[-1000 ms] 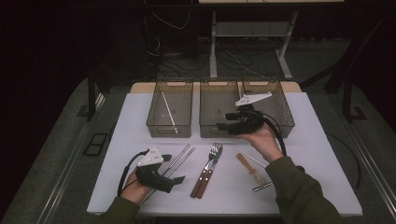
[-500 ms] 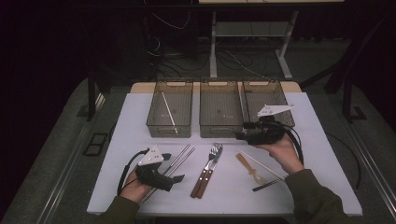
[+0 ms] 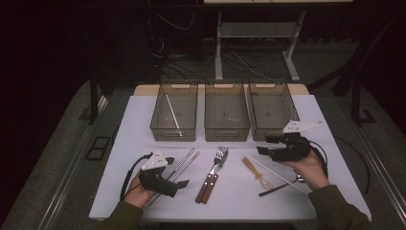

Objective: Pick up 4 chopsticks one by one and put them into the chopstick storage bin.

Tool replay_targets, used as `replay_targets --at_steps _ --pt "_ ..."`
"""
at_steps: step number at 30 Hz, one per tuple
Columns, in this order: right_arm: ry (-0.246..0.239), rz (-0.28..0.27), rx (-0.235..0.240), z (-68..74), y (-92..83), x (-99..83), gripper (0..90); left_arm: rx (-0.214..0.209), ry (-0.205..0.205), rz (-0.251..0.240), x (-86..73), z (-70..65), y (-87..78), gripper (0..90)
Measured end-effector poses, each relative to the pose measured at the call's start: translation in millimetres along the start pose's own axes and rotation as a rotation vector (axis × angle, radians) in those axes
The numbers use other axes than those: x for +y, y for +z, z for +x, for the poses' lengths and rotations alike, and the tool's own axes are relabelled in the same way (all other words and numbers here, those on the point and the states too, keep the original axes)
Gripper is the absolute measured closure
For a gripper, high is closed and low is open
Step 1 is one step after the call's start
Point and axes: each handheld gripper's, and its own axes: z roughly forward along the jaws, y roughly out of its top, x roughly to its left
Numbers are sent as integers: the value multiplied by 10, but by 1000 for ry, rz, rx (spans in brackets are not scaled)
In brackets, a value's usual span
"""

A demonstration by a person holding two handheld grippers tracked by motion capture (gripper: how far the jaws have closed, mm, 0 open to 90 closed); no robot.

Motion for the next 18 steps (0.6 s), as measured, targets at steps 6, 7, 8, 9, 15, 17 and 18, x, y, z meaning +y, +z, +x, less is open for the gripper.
replay_targets --at_steps 6,7,8,9,15,17,18 --pt "-4 8 2 14 -131 -142 387 0 -4 1 2 -3 -11 9" --pt "-6 9 2 16 -150 -166 387 1 -3 0 3 -3 -14 9" --pt "-6 12 4 20 -171 -189 387 1 -4 0 3 -4 -15 9" --pt "-7 14 4 22 -192 -214 387 1 -4 1 3 -5 -14 9" --pt "2 35 7 5 -322 -378 396 10 -6 1 1 2 -21 9" --pt "-1 38 7 -3 -367 -434 401 13 -8 -1 -2 2 -23 9" --pt "2 43 5 -4 -390 -461 404 14 -7 1 -3 1 -24 9"
